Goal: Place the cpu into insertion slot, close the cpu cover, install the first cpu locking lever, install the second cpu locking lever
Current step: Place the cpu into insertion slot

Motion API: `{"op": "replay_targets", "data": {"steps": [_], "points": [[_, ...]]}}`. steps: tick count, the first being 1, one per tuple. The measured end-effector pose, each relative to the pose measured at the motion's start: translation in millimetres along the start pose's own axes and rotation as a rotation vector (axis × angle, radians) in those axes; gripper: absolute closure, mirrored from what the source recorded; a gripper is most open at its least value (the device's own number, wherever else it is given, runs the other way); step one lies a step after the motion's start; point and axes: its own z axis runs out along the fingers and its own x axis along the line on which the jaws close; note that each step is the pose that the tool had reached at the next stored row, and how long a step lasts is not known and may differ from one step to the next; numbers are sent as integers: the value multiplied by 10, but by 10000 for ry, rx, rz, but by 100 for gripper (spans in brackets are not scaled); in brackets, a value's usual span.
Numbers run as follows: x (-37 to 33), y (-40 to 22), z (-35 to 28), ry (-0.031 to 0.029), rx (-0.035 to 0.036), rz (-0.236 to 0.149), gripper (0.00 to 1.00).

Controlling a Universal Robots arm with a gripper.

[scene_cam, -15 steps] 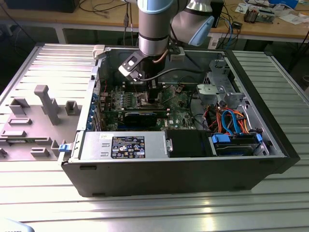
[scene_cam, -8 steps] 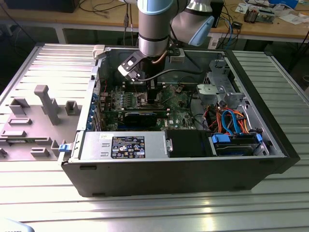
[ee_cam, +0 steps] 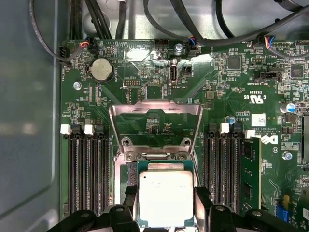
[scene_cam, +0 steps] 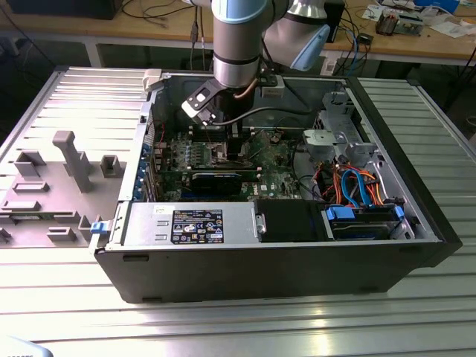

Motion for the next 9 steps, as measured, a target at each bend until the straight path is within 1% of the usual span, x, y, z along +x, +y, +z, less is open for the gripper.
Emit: {"op": "replay_targets", "data": {"steps": [9], "points": [[0,0,18,-1,0,0,45]]}}
